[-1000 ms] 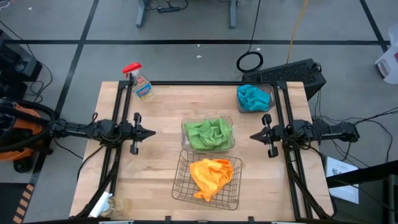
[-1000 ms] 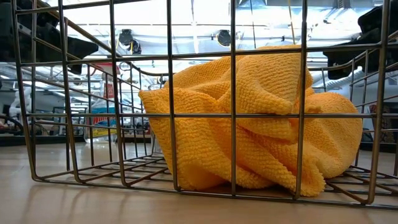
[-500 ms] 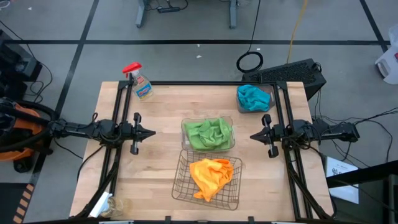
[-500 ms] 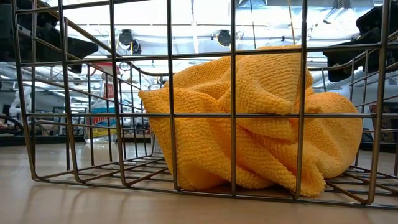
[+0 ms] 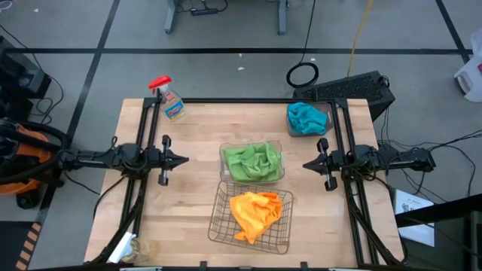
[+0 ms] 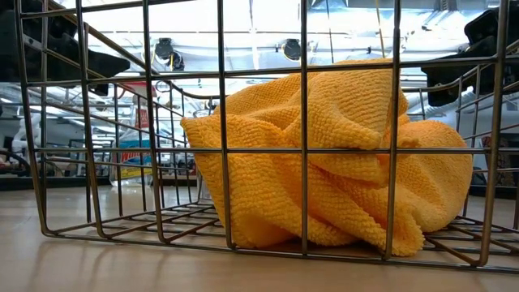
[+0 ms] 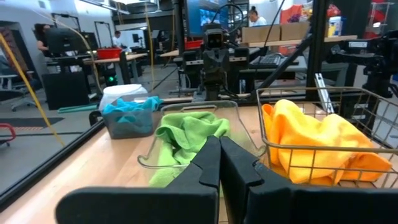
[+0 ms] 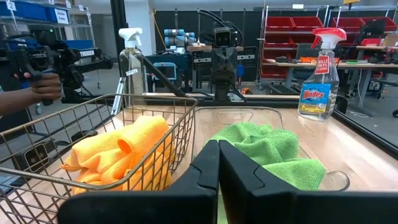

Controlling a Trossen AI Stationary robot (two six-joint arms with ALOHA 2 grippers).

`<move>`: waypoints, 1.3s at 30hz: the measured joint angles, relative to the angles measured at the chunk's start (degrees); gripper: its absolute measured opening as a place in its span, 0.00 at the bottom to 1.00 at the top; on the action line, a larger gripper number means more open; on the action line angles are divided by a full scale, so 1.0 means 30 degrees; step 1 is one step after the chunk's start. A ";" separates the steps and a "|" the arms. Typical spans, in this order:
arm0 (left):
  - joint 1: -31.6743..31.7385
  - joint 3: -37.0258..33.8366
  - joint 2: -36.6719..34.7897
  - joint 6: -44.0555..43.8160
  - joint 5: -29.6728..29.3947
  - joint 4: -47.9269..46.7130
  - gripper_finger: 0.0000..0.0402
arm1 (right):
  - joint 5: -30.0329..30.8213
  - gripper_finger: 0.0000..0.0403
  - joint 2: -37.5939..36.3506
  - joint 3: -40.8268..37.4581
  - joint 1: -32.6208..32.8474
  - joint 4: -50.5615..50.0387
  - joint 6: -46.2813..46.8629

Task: Sort microfiber towel by color & place in baskets
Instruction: Return to Home Position

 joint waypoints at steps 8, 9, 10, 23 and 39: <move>0.1390 -0.0006 0.0000 -0.0954 0.1501 0.0152 0.01 | 0.0006 0.00 0.0000 0.0000 0.0000 0.0007 0.0000; 0.1473 0.0000 0.0000 -0.1043 0.1494 0.0145 0.01 | 0.0000 0.00 0.0000 0.0000 0.0000 0.0007 0.0000; 0.1499 0.0000 0.0000 -0.1096 0.1484 0.0064 0.01 | 0.0000 0.00 0.0000 0.0000 0.0000 0.0007 0.0000; 0.1553 -0.0001 0.0007 -0.2199 0.1864 -0.0382 0.01 | 0.0007 0.00 0.0000 -0.0007 0.0003 0.0011 0.0000; 0.1553 -0.0006 0.0007 -0.2031 0.1785 -0.0362 0.04 | 0.0007 0.00 0.0000 -0.0007 0.0001 0.0015 0.0001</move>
